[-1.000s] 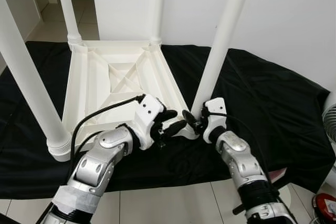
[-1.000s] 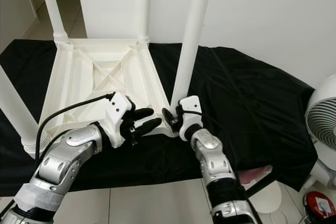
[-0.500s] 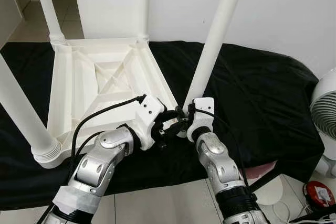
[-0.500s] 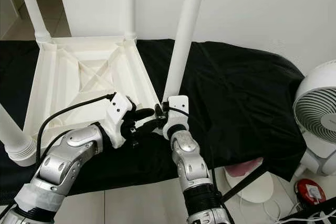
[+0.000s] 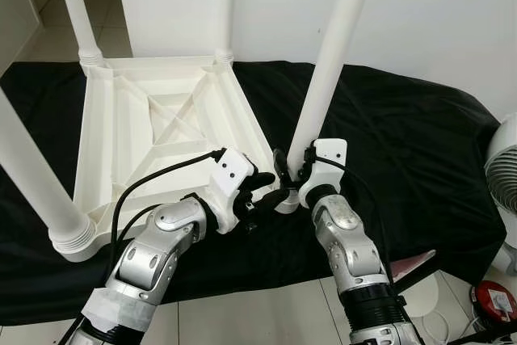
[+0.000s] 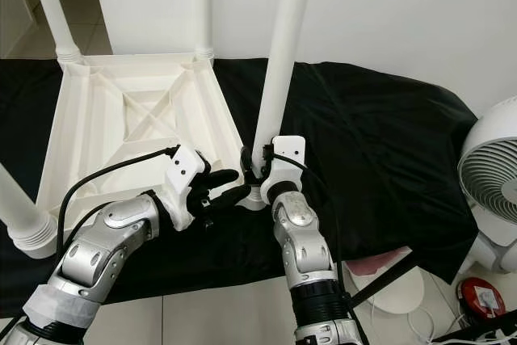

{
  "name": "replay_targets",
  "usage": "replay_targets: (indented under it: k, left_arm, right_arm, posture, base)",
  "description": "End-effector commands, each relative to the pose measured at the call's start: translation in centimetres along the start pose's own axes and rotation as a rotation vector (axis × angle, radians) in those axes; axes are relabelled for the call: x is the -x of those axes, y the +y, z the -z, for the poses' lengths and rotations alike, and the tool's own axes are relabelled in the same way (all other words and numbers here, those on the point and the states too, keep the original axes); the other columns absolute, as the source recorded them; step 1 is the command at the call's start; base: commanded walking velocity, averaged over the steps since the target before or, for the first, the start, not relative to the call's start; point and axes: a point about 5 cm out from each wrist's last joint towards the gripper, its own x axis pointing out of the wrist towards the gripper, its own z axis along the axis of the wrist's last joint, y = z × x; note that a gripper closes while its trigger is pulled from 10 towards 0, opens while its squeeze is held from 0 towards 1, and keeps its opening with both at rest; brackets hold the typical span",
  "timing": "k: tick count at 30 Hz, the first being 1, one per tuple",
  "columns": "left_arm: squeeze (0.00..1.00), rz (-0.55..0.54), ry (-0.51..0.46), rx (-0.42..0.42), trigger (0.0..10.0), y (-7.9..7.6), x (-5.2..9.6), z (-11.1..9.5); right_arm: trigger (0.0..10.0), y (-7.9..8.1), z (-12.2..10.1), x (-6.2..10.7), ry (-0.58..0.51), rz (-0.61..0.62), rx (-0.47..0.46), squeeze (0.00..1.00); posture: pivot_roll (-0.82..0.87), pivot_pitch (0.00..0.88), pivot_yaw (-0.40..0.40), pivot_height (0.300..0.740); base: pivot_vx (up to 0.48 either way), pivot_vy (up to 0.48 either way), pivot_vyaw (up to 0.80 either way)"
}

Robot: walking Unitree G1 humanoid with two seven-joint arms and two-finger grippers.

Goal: Building children table

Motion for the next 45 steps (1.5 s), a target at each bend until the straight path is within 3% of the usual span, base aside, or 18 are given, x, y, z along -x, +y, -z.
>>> replay_targets:
  k: [1,2,3,4,6,11,13,15,24,29,37,38,39,45]
  left_arm:
    - [0.00,0.015,0.007,0.007,10.0,-0.4,-0.1,0.2]
    - [0.00,0.017,0.007,0.007,10.0,-0.4,-0.2,0.2]
    - [0.00,0.017,0.007,0.007,10.0,-0.4,-0.2,0.2]
    - [0.00,0.018,0.007,0.006,10.0,-0.4,-0.2,0.3]
    - [0.00,0.018,0.007,0.006,10.0,-0.4,-0.2,0.3]
    - [0.00,0.020,0.011,0.002,10.0,-0.3,-0.2,0.3]
    - [0.00,0.035,0.031,-0.027,10.0,0.2,0.6,0.5]
    - [0.00,0.050,0.061,-0.054,10.0,0.6,1.7,0.8]
    - [0.00,0.069,0.087,-0.069,10.0,-0.3,3.0,1.3]
    - [0.00,-0.005,0.108,-0.102,10.0,-0.1,2.9,2.0]
    - [0.00,0.023,0.093,-0.103,10.0,-0.4,2.8,1.6]
    - [0.00,0.022,0.092,-0.104,10.0,-0.3,2.8,1.5]
    - [0.00,0.020,0.093,-0.107,10.0,-0.2,2.8,1.5]
    - [0.00,0.016,0.084,-0.107,10.0,-0.2,2.6,1.2]
  right_arm:
    - [10.0,-0.6,0.0,0.2,0.011,-0.007,0.011,1.00]
    - [10.0,-0.9,0.1,0.5,0.014,-0.042,0.018,0.87]
    - [10.0,-0.9,0.1,0.5,0.014,-0.042,0.018,0.87]
    - [10.0,-1.2,0.1,0.9,0.019,-0.086,0.036,0.00]
    - [10.0,-1.2,0.1,0.9,0.019,-0.086,0.036,0.00]
    - [10.0,-1.7,0.0,2.0,0.017,-0.224,0.064,0.00]
    - [10.0,-3.2,0.0,3.0,0.020,-0.321,0.113,0.00]
    - [10.0,-4.6,-0.1,3.4,0.014,-0.340,0.135,0.00]
    - [10.0,-5.7,-0.8,3.5,-0.023,-0.424,0.168,0.00]
    - [10.0,-6.0,-1.2,3.5,-0.029,-0.475,0.167,0.00]
    - [9.6,-6.3,-0.9,3.3,0.020,-0.586,0.175,0.00]
    - [4.3,-6.4,-0.7,3.0,0.043,-0.589,0.169,0.00]
    - [0.1,-6.3,-0.5,2.9,0.050,-0.589,0.168,0.00]
    - [0.0,-6.1,-0.2,2.6,0.058,-0.609,0.156,0.00]
  posture:
    - [0.03,0.022,-0.086,0.740]
    - [0.03,0.022,-0.087,0.740]
    - [0.03,0.022,-0.087,0.740]
    - [0.03,0.016,-0.087,0.740]
    - [0.03,0.016,-0.087,0.740]
    - [0.02,0.014,-0.077,0.740]
    - [0.02,0.013,-0.068,0.740]
    - [0.03,0.022,-0.065,0.740]
    - [0.05,0.041,-0.073,0.740]
    - [0.05,0.049,-0.077,0.740]
    - [0.06,0.043,-0.077,0.740]
    - [0.06,0.041,-0.079,0.740]
    - [0.07,0.038,-0.078,0.740]
    - [0.07,0.033,-0.082,0.740]
  base:
    - [0.000,0.000,0.00]
    - [0.000,0.000,0.00]
    - [0.000,0.000,0.00]
    - [0.000,0.000,0.00]
    - [0.000,0.000,0.00]
    - [0.000,0.000,0.00]
    - [0.000,0.000,0.00]
    - [0.000,0.000,0.00]
    - [0.000,0.000,0.00]
    - [0.000,0.000,0.00]
    - [0.000,0.000,0.00]
    - [0.000,0.000,0.00]
    - [0.000,0.000,0.00]
    - [0.000,0.000,0.00]
